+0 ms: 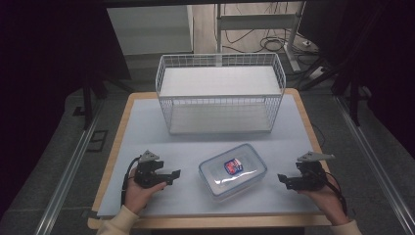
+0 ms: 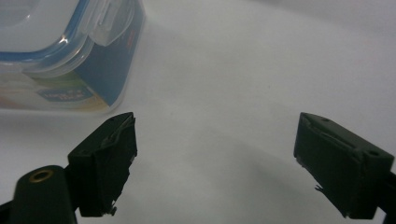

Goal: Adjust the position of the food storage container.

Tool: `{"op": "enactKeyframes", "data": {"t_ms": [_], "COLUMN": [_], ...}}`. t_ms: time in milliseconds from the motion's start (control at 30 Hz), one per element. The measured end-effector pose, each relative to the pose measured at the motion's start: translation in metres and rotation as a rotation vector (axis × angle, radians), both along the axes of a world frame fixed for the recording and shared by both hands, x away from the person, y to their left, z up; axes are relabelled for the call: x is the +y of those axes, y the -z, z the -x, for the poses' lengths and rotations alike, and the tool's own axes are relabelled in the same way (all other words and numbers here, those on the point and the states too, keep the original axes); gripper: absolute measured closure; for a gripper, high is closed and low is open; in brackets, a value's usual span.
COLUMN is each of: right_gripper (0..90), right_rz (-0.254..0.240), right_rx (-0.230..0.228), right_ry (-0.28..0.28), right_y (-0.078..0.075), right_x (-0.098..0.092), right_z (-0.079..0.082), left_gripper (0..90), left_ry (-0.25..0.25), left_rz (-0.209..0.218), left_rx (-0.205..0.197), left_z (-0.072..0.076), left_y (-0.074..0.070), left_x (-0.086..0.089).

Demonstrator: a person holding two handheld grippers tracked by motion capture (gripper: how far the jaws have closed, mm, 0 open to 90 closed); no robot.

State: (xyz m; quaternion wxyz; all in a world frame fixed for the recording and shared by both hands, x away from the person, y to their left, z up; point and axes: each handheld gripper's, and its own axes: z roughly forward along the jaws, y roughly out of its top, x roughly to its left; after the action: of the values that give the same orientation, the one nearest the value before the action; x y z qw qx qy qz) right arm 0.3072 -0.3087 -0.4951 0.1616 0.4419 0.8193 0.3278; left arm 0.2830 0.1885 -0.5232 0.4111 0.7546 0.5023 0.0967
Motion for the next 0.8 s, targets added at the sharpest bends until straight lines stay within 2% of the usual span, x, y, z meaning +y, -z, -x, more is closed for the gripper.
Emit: {"op": "enactKeyframes", "data": {"t_ms": [167, 300, 500, 667, 733, 800], "right_gripper": [14.4, 14.7, 15.2, 15.6, 15.6, 15.7], "right_rz": [0.024, 0.021, 0.027, 0.029, 0.028, 0.026], "right_rx": [0.004, 0.002, 0.033, 0.029, 0.026, 0.025], "right_ry": [-0.01, -0.019, -0.019, -0.021, -0.023, -0.021], "right_y": [-0.001, -0.004, 0.003, 0.001, -0.001, -0.001], "right_x": [0.003, 0.004, 0.003, 0.004, 0.004, 0.004], "right_z": [0.004, 0.006, 0.002, 0.003, 0.004, 0.004], "left_gripper": [18.1, 18.1, 18.2, 18.8, 19.2, 19.3], "left_ry": [0.005, 0.004, -0.001, 0.006, 0.008, 0.021], "left_rz": [-0.004, -0.004, -0.001, 0.008, 0.027, 0.025], "left_rx": [-0.001, -0.006, -0.006, -0.022, -0.021, -0.036], "left_z": [0.002, 0.003, 0.002, 0.004, 0.004, 0.005], "left_y": [-0.001, -0.003, -0.004, -0.01, -0.014, -0.019], "left_x": [-0.001, -0.001, 0.0, 0.0, -0.003, -0.006]}}
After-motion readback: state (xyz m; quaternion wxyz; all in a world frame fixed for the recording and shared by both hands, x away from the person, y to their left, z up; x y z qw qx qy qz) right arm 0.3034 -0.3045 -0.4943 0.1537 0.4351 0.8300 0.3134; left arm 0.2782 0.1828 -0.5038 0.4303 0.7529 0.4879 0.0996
